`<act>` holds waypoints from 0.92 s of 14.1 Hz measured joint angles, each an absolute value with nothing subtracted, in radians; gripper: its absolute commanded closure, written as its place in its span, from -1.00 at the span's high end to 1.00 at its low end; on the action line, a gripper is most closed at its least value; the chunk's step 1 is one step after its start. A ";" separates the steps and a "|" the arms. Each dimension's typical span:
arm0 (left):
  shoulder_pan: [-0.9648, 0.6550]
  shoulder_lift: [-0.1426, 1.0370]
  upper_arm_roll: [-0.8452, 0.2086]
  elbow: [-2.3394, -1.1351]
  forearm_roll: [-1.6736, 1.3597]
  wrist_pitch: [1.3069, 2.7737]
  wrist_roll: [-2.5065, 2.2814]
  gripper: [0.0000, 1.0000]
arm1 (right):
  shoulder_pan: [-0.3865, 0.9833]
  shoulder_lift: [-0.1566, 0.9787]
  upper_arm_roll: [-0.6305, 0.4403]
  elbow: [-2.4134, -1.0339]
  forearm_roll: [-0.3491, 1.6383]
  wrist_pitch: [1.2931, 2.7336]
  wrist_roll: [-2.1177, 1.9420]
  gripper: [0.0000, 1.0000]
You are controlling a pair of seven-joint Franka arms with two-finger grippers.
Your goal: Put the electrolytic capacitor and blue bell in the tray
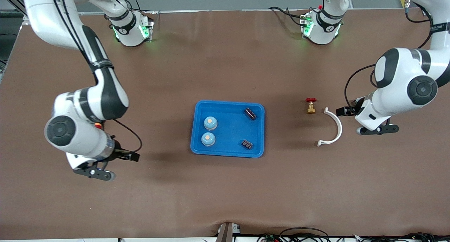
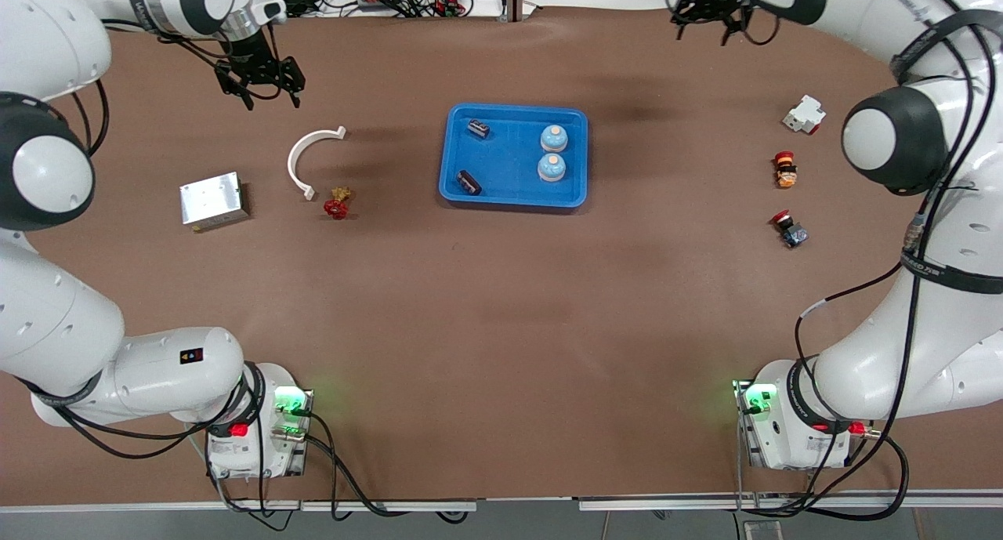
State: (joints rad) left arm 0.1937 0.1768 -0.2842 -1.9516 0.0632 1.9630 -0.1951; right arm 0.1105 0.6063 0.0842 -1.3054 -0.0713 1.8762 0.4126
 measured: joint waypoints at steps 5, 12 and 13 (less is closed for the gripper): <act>0.202 -0.044 -0.286 -2.085 0.013 1.955 -0.189 1.00 | -0.003 0.499 0.085 -1.334 -0.071 1.787 0.140 1.00; 0.209 -0.173 -0.264 -1.915 -0.027 1.705 -0.112 1.00 | -0.039 0.384 0.086 -1.341 -0.070 1.713 0.026 1.00; 0.210 -0.171 -0.262 -1.871 -0.027 1.691 -0.087 1.00 | -0.039 0.356 0.081 -1.345 -0.070 1.689 0.026 1.00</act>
